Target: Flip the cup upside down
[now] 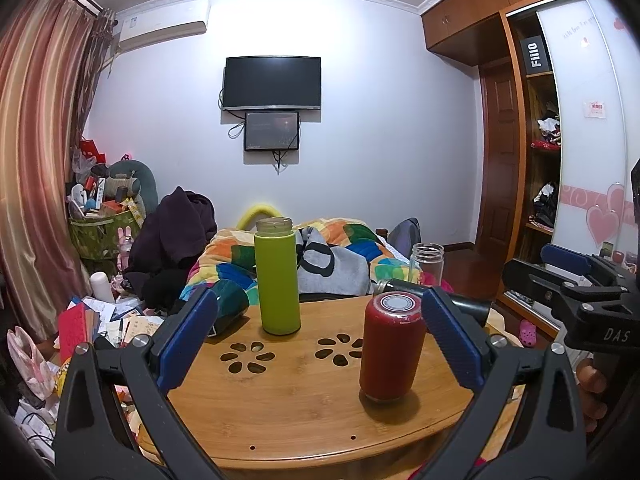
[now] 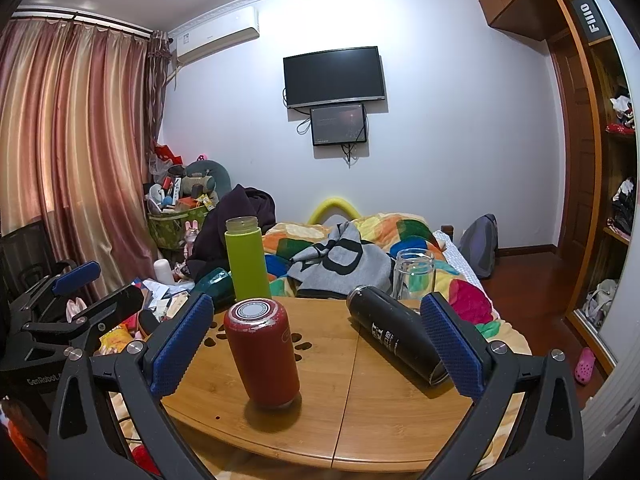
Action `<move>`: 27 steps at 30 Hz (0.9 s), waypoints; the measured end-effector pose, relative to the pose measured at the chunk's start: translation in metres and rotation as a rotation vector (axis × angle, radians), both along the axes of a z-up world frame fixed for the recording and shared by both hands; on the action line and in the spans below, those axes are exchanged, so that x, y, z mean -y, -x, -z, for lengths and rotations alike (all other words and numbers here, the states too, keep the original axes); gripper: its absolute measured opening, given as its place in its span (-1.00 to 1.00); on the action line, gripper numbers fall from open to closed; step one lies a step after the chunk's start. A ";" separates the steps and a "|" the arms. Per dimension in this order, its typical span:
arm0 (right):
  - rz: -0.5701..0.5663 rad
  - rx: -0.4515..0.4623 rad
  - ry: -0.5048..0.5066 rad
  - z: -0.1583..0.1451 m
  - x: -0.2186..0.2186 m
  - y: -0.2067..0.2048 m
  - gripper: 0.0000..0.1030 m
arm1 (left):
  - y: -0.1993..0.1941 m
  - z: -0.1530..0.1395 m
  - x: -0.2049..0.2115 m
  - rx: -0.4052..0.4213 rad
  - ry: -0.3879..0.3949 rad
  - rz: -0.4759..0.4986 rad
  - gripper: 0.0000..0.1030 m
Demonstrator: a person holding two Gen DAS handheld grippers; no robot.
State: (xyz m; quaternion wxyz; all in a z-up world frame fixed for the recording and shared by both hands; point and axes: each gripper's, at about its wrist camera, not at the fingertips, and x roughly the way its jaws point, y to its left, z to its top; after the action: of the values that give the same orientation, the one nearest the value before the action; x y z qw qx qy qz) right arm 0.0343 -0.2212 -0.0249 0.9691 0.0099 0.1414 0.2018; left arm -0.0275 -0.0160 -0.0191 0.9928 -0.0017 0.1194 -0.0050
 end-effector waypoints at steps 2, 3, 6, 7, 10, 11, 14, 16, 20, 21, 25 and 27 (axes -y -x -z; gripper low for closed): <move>-0.004 -0.005 -0.003 0.000 0.000 -0.001 1.00 | -0.001 0.001 0.000 0.000 -0.002 -0.006 1.00; -0.005 -0.008 -0.004 0.001 0.000 -0.001 1.00 | -0.001 0.001 0.000 -0.002 -0.001 -0.005 1.00; -0.003 -0.014 -0.005 0.001 0.001 -0.002 1.00 | -0.002 0.001 0.000 -0.003 0.000 -0.003 1.00; -0.002 -0.015 -0.006 0.001 0.001 -0.002 1.00 | -0.002 0.001 0.000 -0.002 0.000 -0.003 1.00; -0.006 -0.017 -0.008 0.001 0.001 -0.003 1.00 | -0.002 0.001 0.000 -0.001 0.000 -0.002 1.00; -0.007 -0.018 -0.009 0.001 0.001 -0.003 1.00 | -0.002 0.001 0.000 -0.001 0.000 -0.002 1.00; -0.006 -0.018 -0.008 0.001 0.001 -0.004 1.00 | -0.002 0.001 0.000 -0.002 -0.001 -0.002 1.00; -0.007 -0.019 -0.009 0.001 0.001 -0.003 1.00 | -0.002 0.001 0.000 -0.002 -0.002 -0.002 1.00; -0.007 -0.018 -0.009 0.001 0.001 -0.003 1.00 | -0.002 0.000 0.000 0.001 -0.002 -0.005 1.00; -0.007 -0.018 -0.008 0.001 0.001 -0.003 1.00 | -0.002 0.000 0.000 0.002 -0.002 -0.006 1.00; -0.006 -0.020 -0.008 0.001 0.001 -0.003 1.00 | -0.003 -0.001 -0.001 0.006 -0.004 -0.014 1.00; -0.006 -0.022 -0.007 0.003 0.001 -0.004 1.00 | -0.003 -0.001 -0.001 0.006 -0.001 -0.014 1.00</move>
State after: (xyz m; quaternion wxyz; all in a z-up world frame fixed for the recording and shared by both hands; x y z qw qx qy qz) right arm 0.0378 -0.2221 -0.0276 0.9668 0.0150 0.1513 0.2051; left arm -0.0241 -0.0152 -0.0178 0.9932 -0.0019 0.1165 0.0021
